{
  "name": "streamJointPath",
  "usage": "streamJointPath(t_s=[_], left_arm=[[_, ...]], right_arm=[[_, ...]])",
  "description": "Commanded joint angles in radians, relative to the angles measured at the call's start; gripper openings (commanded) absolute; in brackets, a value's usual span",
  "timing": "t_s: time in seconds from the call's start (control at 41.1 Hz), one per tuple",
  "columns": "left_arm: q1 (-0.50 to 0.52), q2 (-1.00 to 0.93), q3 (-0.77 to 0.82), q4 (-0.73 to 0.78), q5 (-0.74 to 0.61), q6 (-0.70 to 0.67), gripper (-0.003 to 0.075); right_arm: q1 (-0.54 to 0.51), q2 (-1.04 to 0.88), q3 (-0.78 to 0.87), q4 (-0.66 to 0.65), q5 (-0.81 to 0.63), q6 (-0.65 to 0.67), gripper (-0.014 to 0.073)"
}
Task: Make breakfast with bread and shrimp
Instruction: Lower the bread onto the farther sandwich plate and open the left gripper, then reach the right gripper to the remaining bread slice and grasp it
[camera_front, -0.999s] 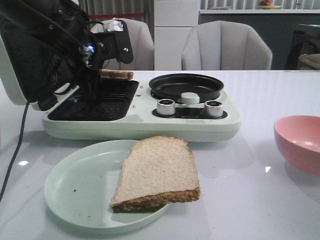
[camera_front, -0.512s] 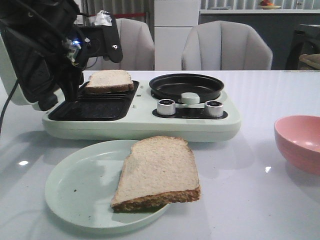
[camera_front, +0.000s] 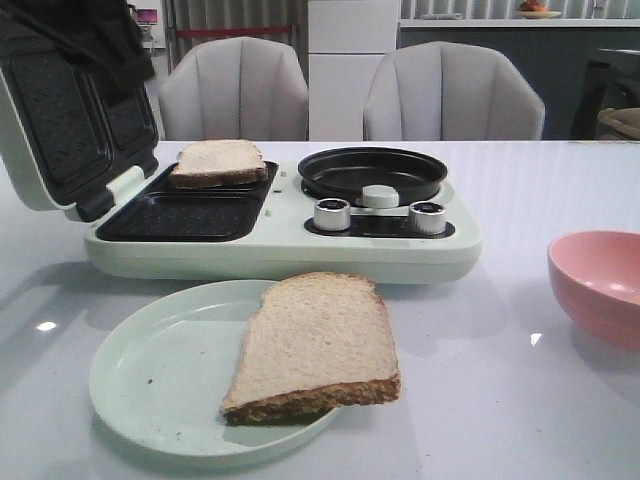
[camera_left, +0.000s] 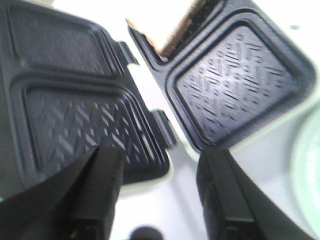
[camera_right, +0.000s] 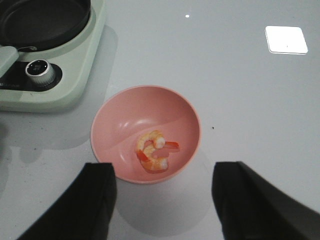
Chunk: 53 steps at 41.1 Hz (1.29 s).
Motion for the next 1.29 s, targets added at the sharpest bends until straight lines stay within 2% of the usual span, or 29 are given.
streamJointPath(t_s=[0.0, 0.073, 0.317, 0.512, 0.731, 0.95, 1.072, 1.267], left_arm=[[-0.004, -0.157, -0.004, -0.147, 0.013, 0.045, 0.0405], [-0.004, -0.233, 0.026, -0.246, 0.007, 0.054, 0.0405], [-0.004, -0.476, 0.16, -0.438, 0.002, 0.064, 0.0405], [-0.004, -0.632, 0.285, -0.65, -0.079, 0.223, 0.0405], [-0.004, -0.739, 0.402, -0.642, -0.124, 0.281, 0.0405], [-0.004, -0.749, 0.47, -0.612, -0.141, 0.285, 0.0405], [-0.004, -0.749, 0.474, -0.612, -0.152, 0.285, 0.0405], [-0.004, -0.749, 0.474, -0.612, -0.21, 0.285, 0.0405]], right_arm=[[-0.005, 0.006, -0.035, -0.006, -0.068, -0.001, 0.0527], [-0.005, 0.006, -0.035, -0.006, -0.067, -0.001, 0.0527], [-0.005, 0.006, -0.035, -0.006, -0.067, -0.001, 0.0527], [-0.005, 0.006, -0.035, -0.005, -0.068, -0.001, 0.0527], [-0.005, 0.006, -0.035, -0.005, -0.07, -0.001, 0.0527], [-0.005, 0.006, -0.035, 0.017, -0.07, -0.001, 0.0527], [-0.005, 0.028, -0.035, 0.154, -0.048, -0.001, 0.0526], [0.042, 0.17, -0.035, 0.382, 0.079, -0.049, 0.0526]])
